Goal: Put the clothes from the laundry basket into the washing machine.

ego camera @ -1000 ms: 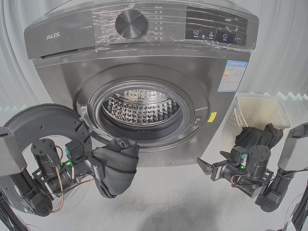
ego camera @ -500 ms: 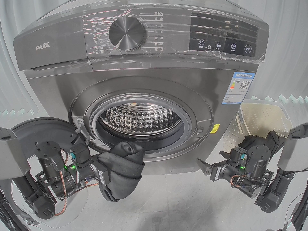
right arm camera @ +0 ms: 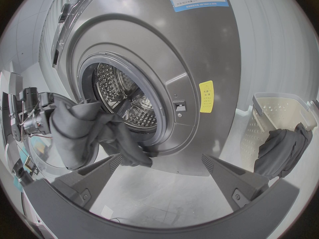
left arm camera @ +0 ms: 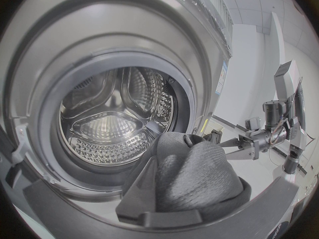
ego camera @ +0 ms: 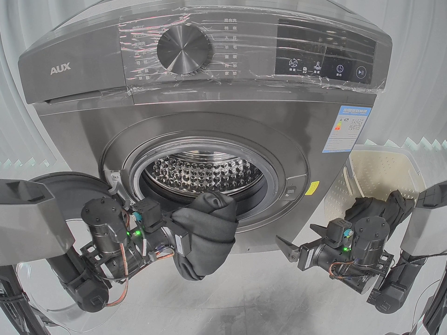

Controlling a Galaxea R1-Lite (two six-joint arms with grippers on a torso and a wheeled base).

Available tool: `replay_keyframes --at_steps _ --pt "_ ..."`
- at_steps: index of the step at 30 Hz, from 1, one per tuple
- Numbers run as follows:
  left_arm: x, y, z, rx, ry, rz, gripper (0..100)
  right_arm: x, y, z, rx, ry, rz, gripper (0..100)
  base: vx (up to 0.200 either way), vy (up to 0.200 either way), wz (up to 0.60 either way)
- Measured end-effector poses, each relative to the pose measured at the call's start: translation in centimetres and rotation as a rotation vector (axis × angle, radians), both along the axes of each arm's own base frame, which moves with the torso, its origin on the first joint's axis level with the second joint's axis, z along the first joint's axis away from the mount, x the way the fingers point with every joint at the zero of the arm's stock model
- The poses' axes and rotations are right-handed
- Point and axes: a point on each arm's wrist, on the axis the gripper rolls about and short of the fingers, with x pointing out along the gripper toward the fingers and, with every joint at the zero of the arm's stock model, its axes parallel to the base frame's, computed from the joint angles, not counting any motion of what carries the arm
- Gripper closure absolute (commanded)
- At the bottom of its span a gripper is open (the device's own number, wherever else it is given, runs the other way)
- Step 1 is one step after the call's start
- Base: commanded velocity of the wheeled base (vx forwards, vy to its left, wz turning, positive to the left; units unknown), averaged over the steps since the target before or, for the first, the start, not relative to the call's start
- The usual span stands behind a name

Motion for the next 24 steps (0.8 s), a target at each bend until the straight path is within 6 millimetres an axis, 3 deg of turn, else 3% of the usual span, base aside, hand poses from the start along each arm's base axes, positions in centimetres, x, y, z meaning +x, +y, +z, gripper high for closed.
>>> replay_keyframes --at_steps 15,24 --pt "7.7 -4.6 -1.4 -0.144 -0.064 0.012 100 -0.5 0.3 0.5 0.01 -0.011 0.021 0 0.0 0.0 0.0" --pt "11.5 -5.6 -3.3 -0.148 -0.059 0.061 100 -0.5 0.3 0.4 0.01 -0.01 0.021 0 0.0 0.0 0.0"
